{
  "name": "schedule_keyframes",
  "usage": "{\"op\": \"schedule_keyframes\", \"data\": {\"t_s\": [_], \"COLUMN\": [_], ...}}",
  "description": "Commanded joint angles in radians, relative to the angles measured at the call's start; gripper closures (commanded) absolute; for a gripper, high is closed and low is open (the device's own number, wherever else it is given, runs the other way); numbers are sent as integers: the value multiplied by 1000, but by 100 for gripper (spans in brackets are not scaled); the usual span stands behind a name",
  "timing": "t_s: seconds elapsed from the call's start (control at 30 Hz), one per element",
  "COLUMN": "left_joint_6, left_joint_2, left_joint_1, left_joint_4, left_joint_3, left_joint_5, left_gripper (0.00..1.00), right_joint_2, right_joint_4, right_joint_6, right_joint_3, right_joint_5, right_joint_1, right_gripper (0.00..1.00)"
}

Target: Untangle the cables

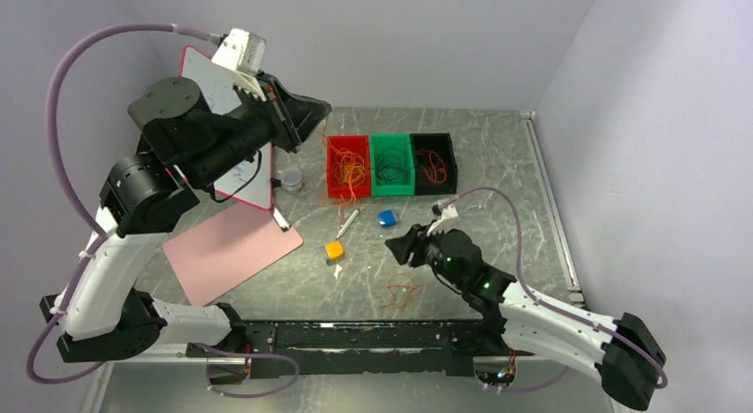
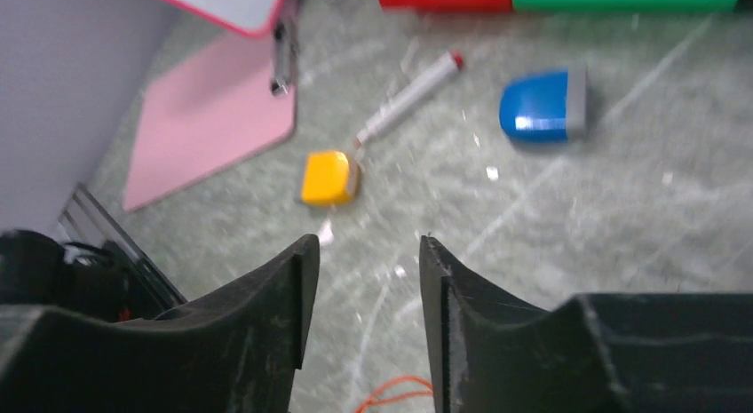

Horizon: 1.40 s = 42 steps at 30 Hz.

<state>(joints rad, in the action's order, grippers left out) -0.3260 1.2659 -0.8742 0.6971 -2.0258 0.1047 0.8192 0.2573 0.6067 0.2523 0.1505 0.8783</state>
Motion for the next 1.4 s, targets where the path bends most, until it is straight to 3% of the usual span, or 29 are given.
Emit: {"op": "schedule_keyframes", "data": {"t_s": [0.0,0.3,0.43,0.5,0.63,0.97,1.37], "left_joint_6": [-15,-31,-71,-71,-71,-67,-73], "left_joint_2": [-26,-50,-61,-59,-45,-2,-2], "left_joint_1": [-2,-2,-2,-2,-2,7,30], "left_joint_4": [-46,-70,-87,-90,-89,-72,-76], "left_joint_3": [76,194,237,248,260,252,272], "left_joint_5": [7,-12,3,6,0,-14,-42], "left_gripper": [93,93,93,93,93,93,93], "right_joint_2": [-86,-123,-113,-131,-160,-105,-101], "right_joint_4": [-132,-249,-265,-214,-91,-88,144], "right_joint_6": [-85,-158,-83,-79,-116,-213,-224], "right_joint_3": [127,283,332,311,258,282,188], "right_joint_5": [106,241,350,363,307,133,-33], "right_joint_1": [6,6,5,6,6,5,6], "right_gripper": [49,41,29,29,28,27,27]}}
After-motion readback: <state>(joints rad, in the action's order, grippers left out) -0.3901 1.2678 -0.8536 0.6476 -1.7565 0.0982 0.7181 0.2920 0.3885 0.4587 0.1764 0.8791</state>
